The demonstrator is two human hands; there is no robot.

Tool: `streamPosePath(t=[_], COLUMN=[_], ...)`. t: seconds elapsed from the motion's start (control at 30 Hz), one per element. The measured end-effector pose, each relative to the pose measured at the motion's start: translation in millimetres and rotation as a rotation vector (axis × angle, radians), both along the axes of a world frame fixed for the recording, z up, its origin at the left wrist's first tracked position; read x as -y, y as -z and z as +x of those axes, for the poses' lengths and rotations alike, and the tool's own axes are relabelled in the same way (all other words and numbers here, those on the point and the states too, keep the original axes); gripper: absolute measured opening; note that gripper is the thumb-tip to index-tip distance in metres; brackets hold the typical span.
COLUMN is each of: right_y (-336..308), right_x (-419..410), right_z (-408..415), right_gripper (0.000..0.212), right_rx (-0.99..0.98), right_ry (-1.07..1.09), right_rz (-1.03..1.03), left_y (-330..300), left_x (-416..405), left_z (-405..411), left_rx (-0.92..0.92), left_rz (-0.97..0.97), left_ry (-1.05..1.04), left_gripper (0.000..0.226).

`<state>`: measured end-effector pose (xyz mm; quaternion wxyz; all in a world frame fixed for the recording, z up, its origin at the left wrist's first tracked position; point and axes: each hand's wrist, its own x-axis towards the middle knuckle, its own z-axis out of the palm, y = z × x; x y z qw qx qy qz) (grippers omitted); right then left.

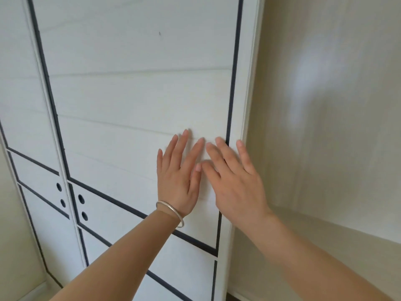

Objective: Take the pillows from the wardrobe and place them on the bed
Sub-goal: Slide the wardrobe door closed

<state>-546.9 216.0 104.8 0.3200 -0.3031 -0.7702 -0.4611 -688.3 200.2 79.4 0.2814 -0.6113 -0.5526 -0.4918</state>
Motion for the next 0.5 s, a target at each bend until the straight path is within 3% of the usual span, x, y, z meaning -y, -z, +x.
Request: streamPosePath(t=[0.07, 0.17, 0.5], right_y=[-2, -3, -1], right_x=[-4, -3, 3], right_z=[9, 12, 55], right_gripper=[0.063, 0.048, 0.044], right_rx=[0.036, 0.067, 0.046], right_ry=[0.062, 0.086, 0.105], right_rz=[0.031, 0.041, 0.08], left_y=[-2, -2, 6], left_x=[-2, -6, -16], left_z=[11, 18, 60], left_rx=[-0.032, -0.07, -0.154], left_rz=[0.019, 0.024, 0.058], left_ry=[0.006, 0.007, 0.053], left_gripper=[0.048, 0.052, 0.057])
